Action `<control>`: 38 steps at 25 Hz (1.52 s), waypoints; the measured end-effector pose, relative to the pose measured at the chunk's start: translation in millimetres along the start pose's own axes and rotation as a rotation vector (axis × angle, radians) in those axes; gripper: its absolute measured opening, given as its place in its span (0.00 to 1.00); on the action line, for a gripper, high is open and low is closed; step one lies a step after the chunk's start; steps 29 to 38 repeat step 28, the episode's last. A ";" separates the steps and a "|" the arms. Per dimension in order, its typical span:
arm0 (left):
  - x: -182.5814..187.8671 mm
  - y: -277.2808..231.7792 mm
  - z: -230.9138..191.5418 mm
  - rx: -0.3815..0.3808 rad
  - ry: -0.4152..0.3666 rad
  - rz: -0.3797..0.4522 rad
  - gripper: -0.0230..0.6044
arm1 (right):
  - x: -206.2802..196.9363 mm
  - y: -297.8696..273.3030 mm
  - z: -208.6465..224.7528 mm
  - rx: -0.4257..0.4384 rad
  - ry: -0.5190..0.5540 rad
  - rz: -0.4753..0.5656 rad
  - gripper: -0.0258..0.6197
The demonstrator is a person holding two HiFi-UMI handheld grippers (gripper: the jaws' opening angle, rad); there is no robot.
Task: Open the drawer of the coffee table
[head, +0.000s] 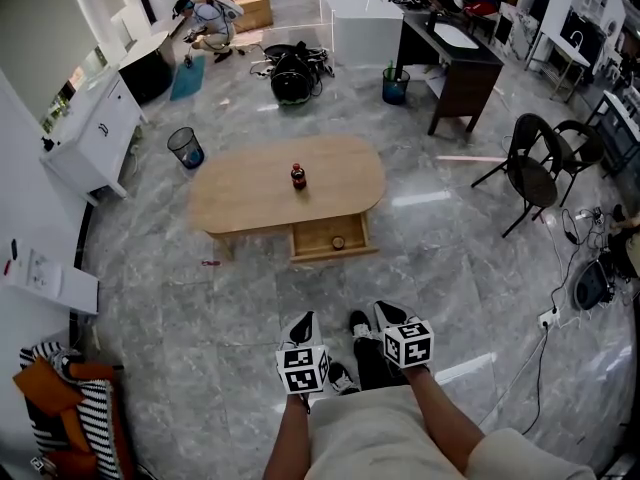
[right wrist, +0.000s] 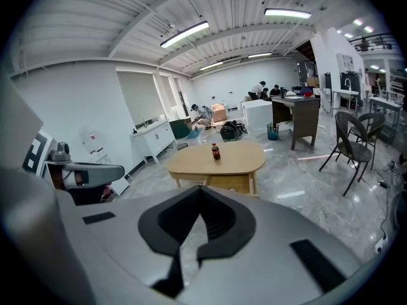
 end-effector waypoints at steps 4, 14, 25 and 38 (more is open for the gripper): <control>-2.6 -1.9 1.3 -0.005 -0.001 -0.002 0.05 | -4.4 -0.1 0.0 0.007 0.025 -0.017 0.06; -3.6 -1.2 14.9 -0.044 -0.024 -0.012 0.05 | -9.1 5.4 -1.0 0.023 0.031 -0.026 0.06; -3.4 -3.3 24.5 -0.080 -0.061 -0.021 0.05 | -9.6 7.5 1.9 0.009 0.013 -0.020 0.06; -3.7 -4.7 25.5 -0.083 -0.062 -0.026 0.05 | -12.3 7.3 2.8 0.007 0.011 -0.030 0.06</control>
Point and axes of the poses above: the fingertips, and each gripper's own axes: y backward along the fingers, z to its right, x out of its top, the point moved 1 cm from there along y, backward along the fingers, and after that the axes turned 3 degrees about -x, right-handed, at the moved point
